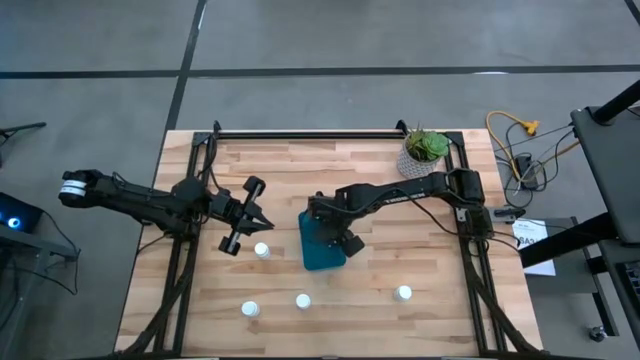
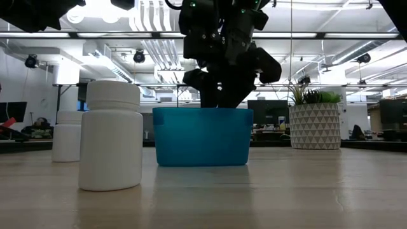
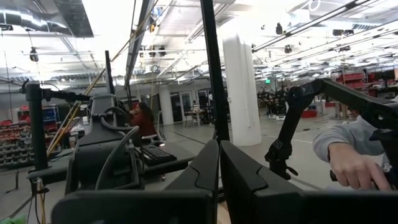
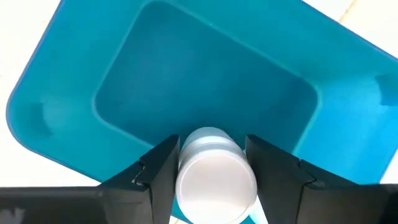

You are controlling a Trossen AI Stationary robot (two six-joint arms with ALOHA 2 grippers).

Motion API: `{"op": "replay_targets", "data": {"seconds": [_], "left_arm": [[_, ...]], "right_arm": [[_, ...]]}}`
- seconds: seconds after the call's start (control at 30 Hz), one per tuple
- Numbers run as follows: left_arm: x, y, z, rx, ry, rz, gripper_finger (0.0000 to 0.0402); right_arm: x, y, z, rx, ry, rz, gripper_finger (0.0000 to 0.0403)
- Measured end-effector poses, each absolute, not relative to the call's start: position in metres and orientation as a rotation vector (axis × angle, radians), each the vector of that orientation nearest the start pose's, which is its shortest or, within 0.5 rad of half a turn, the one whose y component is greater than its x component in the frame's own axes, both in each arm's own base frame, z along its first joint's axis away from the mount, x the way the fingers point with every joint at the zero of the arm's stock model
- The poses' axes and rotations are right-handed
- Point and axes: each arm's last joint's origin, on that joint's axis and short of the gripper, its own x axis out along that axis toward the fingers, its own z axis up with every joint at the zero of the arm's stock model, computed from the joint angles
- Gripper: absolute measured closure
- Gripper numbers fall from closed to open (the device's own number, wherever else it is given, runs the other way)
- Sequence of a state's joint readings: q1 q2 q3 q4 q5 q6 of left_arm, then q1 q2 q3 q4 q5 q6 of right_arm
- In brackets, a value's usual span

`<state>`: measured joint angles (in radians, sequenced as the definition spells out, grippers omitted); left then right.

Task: Pick and place pill bottles into a basket
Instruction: Put the white pill bottle into the blue bin

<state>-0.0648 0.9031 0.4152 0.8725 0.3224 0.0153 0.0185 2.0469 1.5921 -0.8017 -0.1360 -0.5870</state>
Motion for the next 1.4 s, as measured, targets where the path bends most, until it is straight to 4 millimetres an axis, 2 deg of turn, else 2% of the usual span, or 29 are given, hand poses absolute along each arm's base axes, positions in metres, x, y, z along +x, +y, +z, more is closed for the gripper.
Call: {"op": "replay_targets", "data": {"seconds": [0.43,0.77,1.07,1.4], "left_arm": [[0.188,-0.021,0.285,0.064,-0.387,-0.378,0.0402],[0.188,-0.021,0.285,0.064,-0.387,-0.378,0.0402],[0.188,-0.021,0.285,0.064,-0.387,-0.378,0.0402],[0.188,-0.021,0.285,0.064,-0.387,-0.378,0.0402]], "right_arm": [[0.417,0.012,0.193,-0.433,1.172,0.489,0.0226],[0.418,0.012,0.193,-0.434,1.167,0.488,0.0193],[0.418,0.012,0.193,-0.454,1.160,0.501,0.0192],[0.424,0.016,0.210,-0.447,1.129,0.487,0.0193]]}}
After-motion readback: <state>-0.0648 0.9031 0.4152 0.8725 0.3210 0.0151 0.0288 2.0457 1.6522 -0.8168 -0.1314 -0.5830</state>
